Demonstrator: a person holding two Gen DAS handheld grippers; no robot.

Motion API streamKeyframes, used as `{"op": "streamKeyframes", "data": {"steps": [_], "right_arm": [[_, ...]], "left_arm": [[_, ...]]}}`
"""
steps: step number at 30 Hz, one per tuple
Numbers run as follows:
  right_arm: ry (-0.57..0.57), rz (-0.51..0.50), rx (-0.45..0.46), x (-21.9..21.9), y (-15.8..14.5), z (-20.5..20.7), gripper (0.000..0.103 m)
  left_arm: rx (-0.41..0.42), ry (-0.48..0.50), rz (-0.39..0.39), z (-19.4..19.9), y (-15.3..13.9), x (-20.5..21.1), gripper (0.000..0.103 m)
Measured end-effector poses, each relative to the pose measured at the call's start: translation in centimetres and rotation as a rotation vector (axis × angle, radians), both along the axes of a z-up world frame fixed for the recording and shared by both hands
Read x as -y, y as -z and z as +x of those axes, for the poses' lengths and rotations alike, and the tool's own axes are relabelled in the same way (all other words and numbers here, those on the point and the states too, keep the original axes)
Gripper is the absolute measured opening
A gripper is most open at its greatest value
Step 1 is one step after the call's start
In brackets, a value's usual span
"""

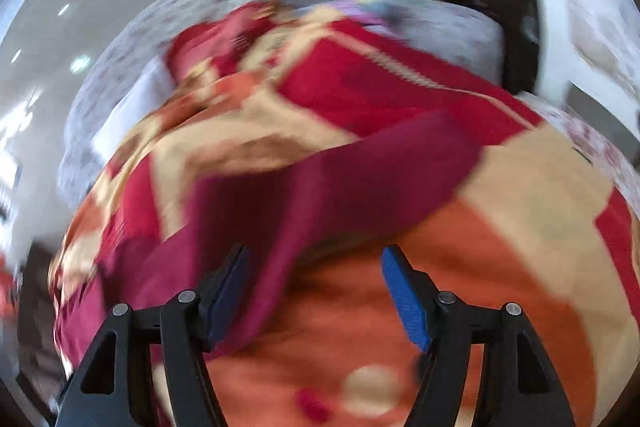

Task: Fold small clothes

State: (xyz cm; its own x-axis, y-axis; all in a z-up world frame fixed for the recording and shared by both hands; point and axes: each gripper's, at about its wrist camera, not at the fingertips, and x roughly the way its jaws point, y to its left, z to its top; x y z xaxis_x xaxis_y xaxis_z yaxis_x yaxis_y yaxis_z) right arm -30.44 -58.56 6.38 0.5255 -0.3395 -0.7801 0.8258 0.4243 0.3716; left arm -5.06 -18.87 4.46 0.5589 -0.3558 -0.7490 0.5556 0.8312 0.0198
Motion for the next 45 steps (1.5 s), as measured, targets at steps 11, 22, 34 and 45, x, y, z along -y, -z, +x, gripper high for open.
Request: {"op": "streamKeyframes", "data": {"steps": [11,22,34,45], "right_arm": [[0.051,-0.016,0.024,5.8,2.6,0.3,0.066],[-0.137,-0.246,0.3,-1.1,-11.2,0.4,0.007],[-0.905,-0.258,0.372,-28.1,-13.6,20.1,0.007],[-1.036,-0.012,0.176,-33.3,-1.4,25.5,0.05]], "left_arm": [[-0.009,-0.026,0.0,0.5,0.2,-0.3,0.074],[0.014,-0.057,-0.034,0.8,-1.8,-3.9,0.074],[-0.019,-0.173,-0.225,3.0,-4.5,-10.1,0.074],[-0.101,-0.169,-0.274,4.2,-2.3,-11.2,0.074]]}}
